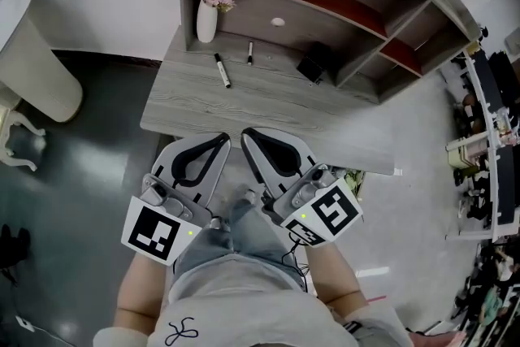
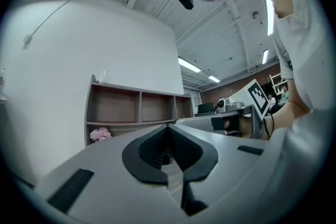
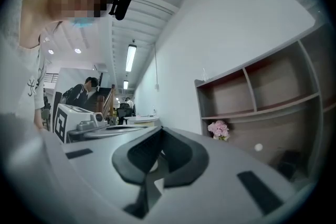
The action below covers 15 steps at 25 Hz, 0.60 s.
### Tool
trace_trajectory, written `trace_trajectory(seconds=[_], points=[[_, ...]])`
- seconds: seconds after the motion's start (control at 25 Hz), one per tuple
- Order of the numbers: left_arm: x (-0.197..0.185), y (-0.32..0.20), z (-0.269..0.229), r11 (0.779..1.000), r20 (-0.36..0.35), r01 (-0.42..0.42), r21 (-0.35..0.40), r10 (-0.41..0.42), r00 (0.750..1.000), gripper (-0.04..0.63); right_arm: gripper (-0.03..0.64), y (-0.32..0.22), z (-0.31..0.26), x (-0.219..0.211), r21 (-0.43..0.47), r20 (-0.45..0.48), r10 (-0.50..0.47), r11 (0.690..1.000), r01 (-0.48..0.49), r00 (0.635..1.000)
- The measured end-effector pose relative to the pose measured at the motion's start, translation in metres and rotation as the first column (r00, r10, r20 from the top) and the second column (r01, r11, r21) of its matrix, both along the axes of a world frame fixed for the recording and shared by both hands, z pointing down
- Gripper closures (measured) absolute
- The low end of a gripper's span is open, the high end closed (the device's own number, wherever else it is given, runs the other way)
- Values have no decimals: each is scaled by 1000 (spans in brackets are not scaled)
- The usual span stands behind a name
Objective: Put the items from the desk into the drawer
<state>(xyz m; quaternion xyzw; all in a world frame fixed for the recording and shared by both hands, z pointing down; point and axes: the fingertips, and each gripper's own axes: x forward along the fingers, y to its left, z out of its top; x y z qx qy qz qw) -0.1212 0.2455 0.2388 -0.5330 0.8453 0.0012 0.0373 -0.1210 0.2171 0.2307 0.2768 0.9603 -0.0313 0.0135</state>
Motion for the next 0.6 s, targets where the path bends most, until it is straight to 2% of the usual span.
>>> trace_trajectory(seconds=[0.32,0.6], points=[[-42,5,4,998,-25,57,25,-56,998,586,609,0,9,-45,-11,-18,-54,999,54,998],[-104,-4,-2,993,-14,111,26,-111,994,586,609,-7,8,-109,-14,-21,-116,993,116,993]])
